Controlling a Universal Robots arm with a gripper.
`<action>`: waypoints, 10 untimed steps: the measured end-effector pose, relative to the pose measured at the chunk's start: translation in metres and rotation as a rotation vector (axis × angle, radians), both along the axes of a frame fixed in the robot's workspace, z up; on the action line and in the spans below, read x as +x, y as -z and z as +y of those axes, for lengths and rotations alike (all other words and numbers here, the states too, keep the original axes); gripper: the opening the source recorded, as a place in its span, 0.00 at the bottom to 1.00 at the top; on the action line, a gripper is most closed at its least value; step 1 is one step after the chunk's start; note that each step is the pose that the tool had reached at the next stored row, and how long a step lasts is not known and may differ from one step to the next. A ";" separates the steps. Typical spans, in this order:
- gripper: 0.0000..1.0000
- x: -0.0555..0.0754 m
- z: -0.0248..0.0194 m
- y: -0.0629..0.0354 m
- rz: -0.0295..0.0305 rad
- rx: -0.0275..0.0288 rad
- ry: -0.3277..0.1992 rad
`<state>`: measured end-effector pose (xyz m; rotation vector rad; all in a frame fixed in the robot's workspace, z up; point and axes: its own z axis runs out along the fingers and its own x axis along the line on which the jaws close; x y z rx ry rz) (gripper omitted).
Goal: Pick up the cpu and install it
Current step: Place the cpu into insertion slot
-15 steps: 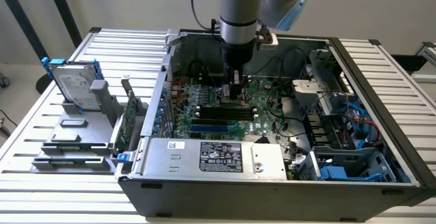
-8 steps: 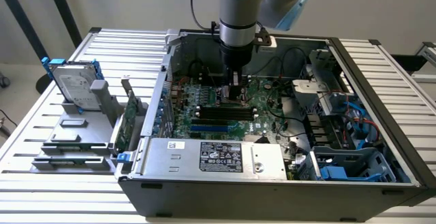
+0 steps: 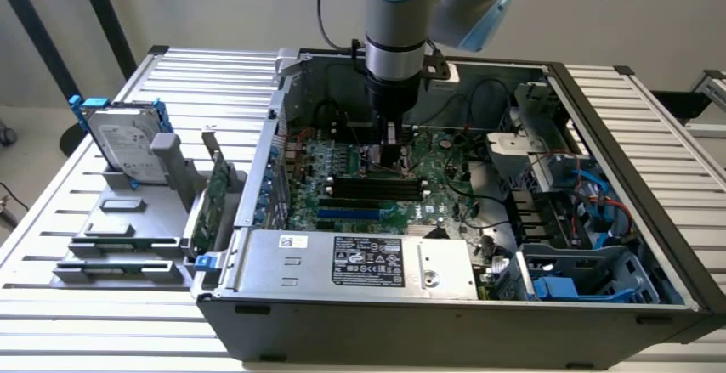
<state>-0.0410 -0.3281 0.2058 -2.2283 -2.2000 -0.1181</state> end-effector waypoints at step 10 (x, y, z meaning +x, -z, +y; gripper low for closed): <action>0.55 0.000 0.0001 0.0006 -0.0001 -0.0225 0.000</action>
